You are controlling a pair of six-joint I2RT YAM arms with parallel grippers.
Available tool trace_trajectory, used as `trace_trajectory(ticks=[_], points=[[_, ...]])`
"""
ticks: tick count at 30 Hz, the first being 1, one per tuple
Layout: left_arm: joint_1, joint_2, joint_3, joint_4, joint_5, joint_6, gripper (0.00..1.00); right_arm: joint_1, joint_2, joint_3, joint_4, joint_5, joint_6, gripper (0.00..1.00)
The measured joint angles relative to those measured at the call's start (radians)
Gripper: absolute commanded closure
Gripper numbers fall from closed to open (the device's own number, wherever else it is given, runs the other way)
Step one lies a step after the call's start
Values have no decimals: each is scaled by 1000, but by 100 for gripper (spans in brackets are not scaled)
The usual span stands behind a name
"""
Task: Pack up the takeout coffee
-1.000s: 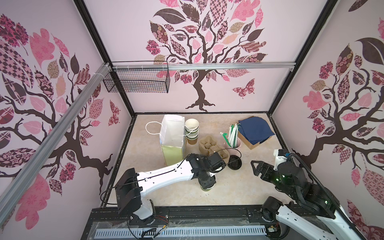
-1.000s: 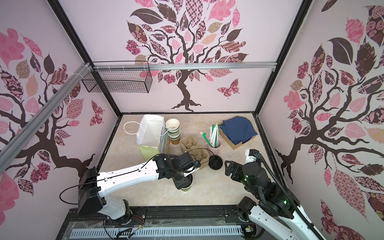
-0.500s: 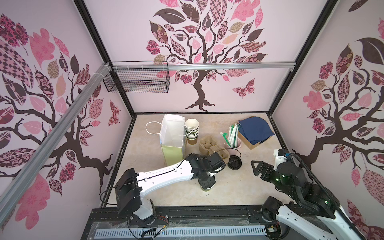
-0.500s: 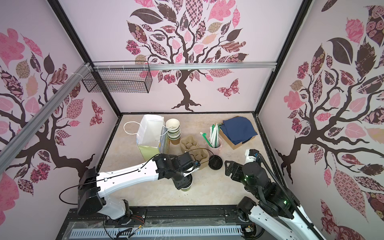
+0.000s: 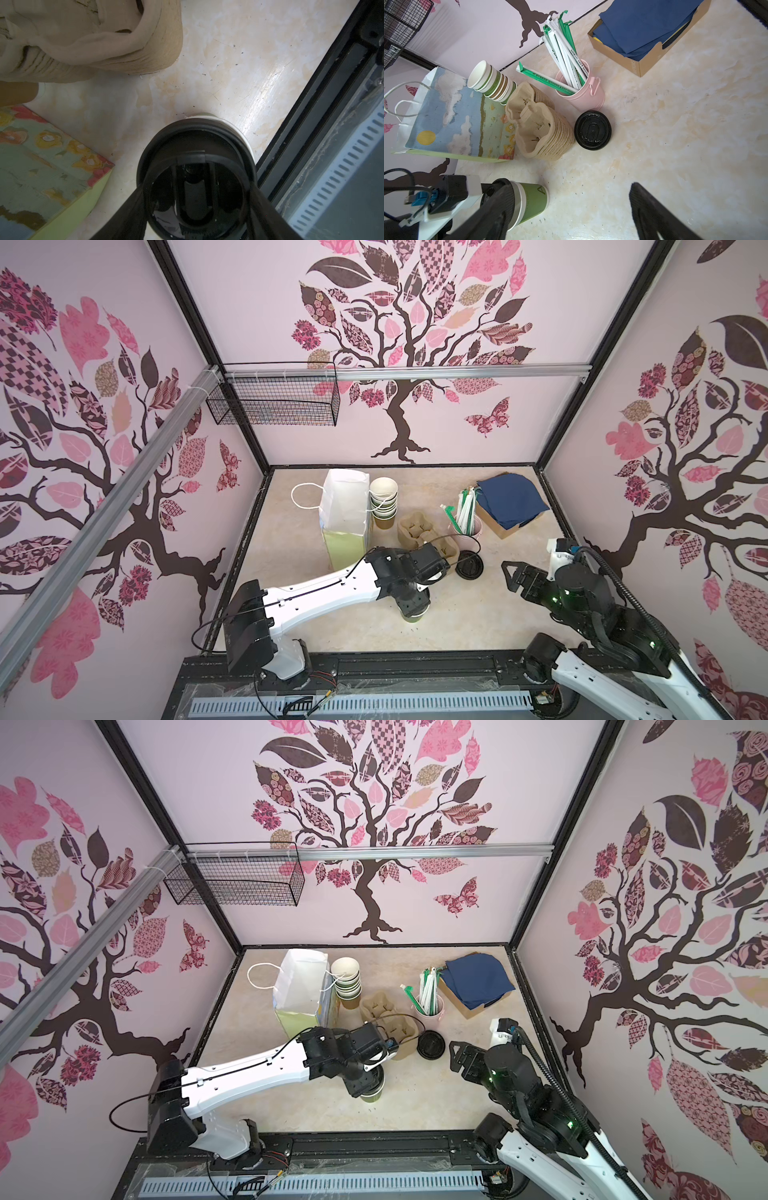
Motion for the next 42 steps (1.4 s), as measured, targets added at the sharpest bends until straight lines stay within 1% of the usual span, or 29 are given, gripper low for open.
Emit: trace_trajectory(ticks=[9, 16, 42], points=[[-21, 3, -5, 0, 4, 0, 36, 0, 0, 0, 0, -1, 0, 10], [-21, 6, -6, 6, -18, 0, 36, 0, 0, 0, -1, -3, 0, 10], [-21, 26, -16, 17, -9, 1, 35, 0, 0, 0, -1, -4, 0, 10]])
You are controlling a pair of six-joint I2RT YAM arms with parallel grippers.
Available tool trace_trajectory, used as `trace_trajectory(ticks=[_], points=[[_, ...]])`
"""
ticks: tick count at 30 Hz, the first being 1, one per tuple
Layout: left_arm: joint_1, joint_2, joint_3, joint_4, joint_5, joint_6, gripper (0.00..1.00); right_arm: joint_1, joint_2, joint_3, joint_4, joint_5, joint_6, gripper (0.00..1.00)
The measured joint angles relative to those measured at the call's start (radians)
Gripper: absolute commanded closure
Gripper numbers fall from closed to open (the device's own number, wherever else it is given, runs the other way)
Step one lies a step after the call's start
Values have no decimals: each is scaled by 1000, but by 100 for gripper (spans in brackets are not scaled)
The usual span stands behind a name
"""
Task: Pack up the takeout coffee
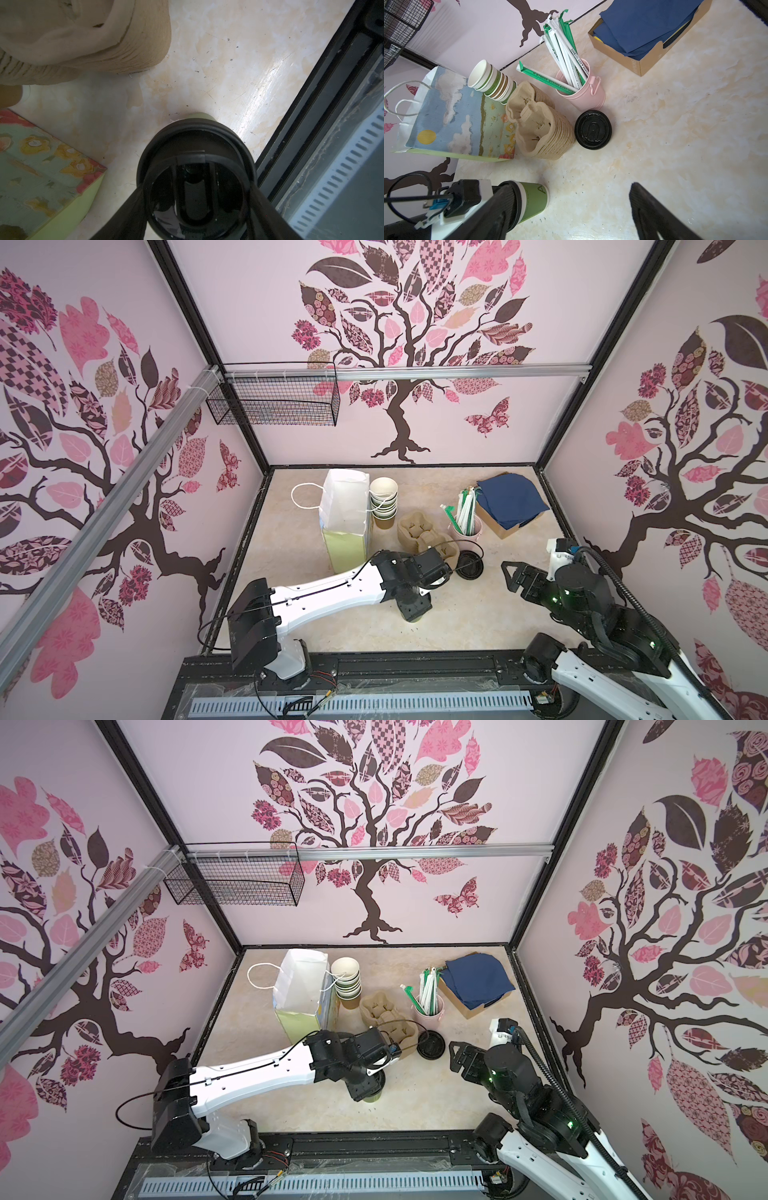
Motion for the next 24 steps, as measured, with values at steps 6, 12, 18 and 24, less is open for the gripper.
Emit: trace_trajectory(ticks=[6, 12, 18, 24], points=[[0, 6, -6, 5, 0, 0, 35, 0, 0, 0, 0, 0, 0, 10], [0, 7, -14, 19, 0, -1, 35, 0, 0, 0, 0, 0, 0, 10], [0, 0, -30, 40, 0, -7, 36, 0, 0, 0, 0, 0, 0, 10], [0, -17, -55, 60, 5, -19, 37, 0, 0, 0, -1, -8, 0, 10]])
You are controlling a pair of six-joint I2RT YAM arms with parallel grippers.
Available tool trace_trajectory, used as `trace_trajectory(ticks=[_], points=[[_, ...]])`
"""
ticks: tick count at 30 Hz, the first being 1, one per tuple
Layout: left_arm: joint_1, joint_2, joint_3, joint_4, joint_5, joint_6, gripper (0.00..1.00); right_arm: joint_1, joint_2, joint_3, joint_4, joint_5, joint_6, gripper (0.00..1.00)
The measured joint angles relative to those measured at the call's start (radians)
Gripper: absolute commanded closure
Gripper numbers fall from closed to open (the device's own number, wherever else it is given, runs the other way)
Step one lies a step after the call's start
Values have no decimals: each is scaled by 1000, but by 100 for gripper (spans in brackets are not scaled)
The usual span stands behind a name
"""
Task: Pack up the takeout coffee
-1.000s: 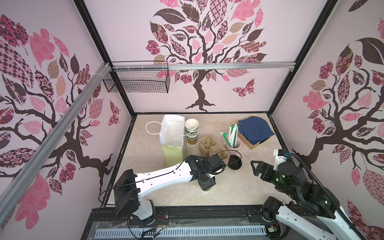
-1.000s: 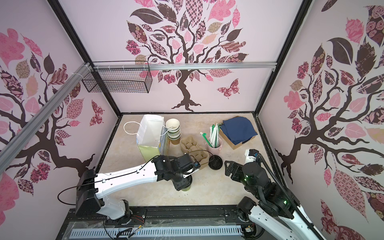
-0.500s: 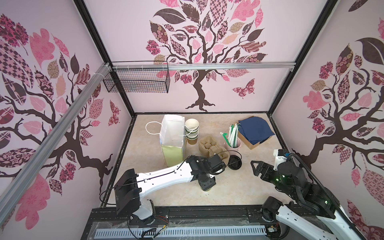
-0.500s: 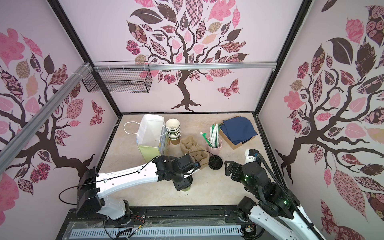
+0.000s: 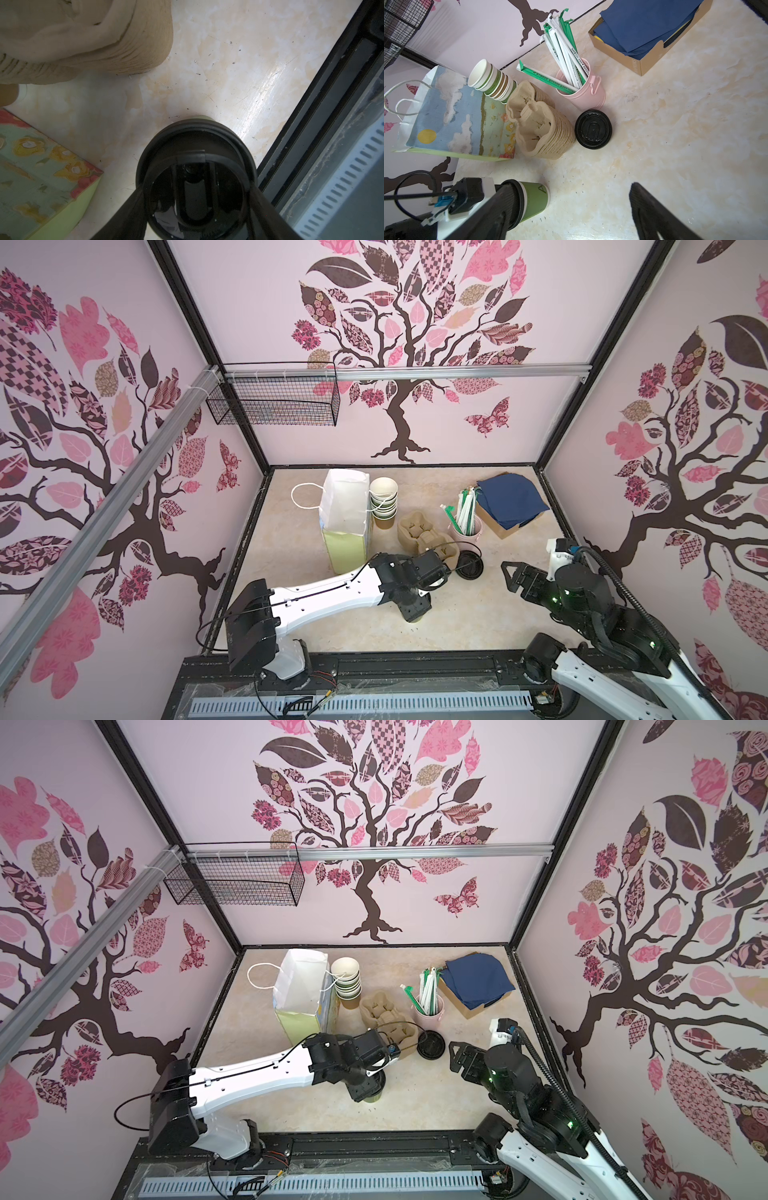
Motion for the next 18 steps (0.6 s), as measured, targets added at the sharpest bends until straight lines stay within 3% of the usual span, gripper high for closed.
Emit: trace_trajectory(ticks=[10, 18], points=[[0, -9, -14, 15, 2, -2, 37, 0, 0, -74, 13, -121, 18, 10], [1, -7, -15, 14, 6, -1, 38, 0, 5, -274, 181, -360, 86, 14]])
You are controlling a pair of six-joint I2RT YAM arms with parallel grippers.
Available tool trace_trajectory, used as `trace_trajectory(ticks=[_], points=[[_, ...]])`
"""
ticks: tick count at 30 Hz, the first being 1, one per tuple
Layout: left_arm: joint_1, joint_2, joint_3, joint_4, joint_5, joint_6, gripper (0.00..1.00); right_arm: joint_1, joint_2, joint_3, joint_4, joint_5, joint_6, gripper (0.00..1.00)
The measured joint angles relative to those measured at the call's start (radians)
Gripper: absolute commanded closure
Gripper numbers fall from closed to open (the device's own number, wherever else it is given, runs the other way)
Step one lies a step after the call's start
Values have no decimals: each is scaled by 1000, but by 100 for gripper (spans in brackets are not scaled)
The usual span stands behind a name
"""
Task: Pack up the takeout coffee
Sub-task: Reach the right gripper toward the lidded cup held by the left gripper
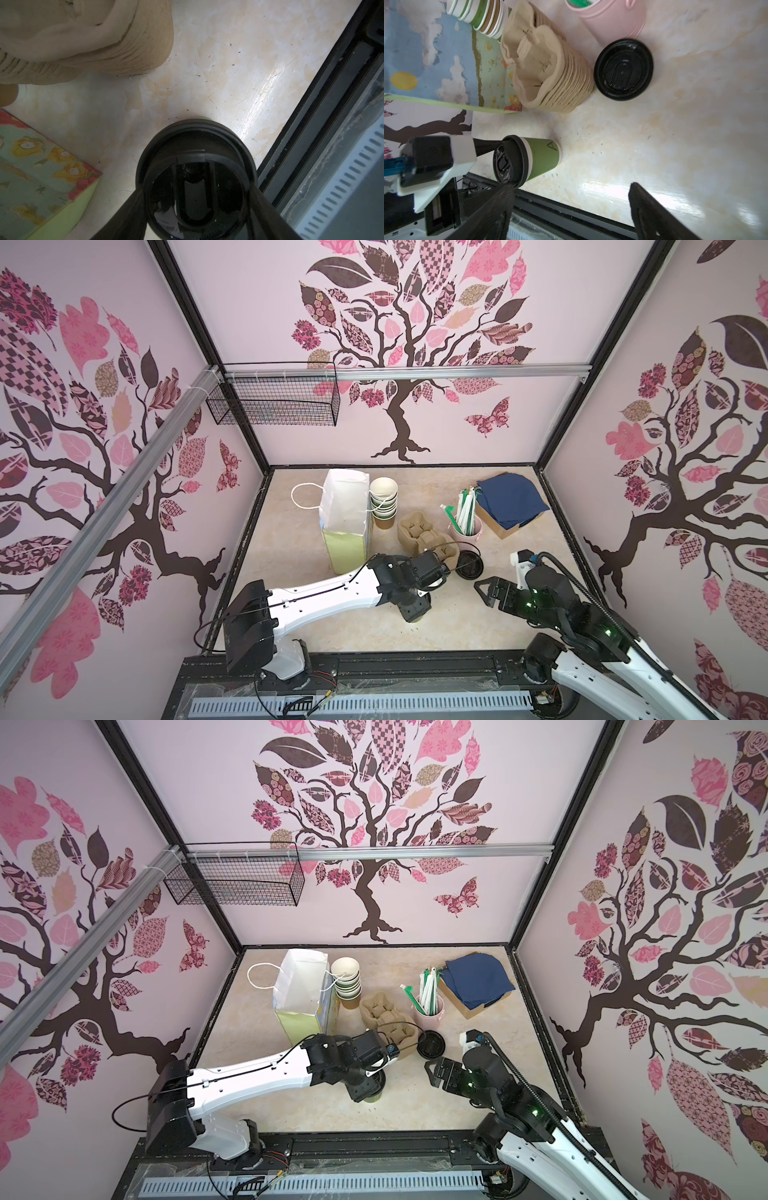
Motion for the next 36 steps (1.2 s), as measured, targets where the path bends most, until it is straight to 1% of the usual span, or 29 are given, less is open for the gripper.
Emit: trace_trajectory(ticks=[6, 14, 19, 25, 31, 36], points=[[1, 0, -6, 4, 5, 2, 38, 0, 14, -153, 167, -174, 83, 19], [14, -3, -16, 22, 29, 6, 38, 0, 101, -254, 400, -332, 146, 17], [21, -2, -16, 23, 43, 15, 38, 0, 169, -294, 540, -392, 177, 17], [24, 2, -16, 24, 50, 19, 38, 0, 256, -296, 683, -448, 195, 17], [29, 9, -16, 24, 60, 22, 38, 0, 310, -297, 767, -490, 198, 15], [34, 13, -14, 25, 72, 22, 37, 2, 332, -323, 825, -517, 207, 16]])
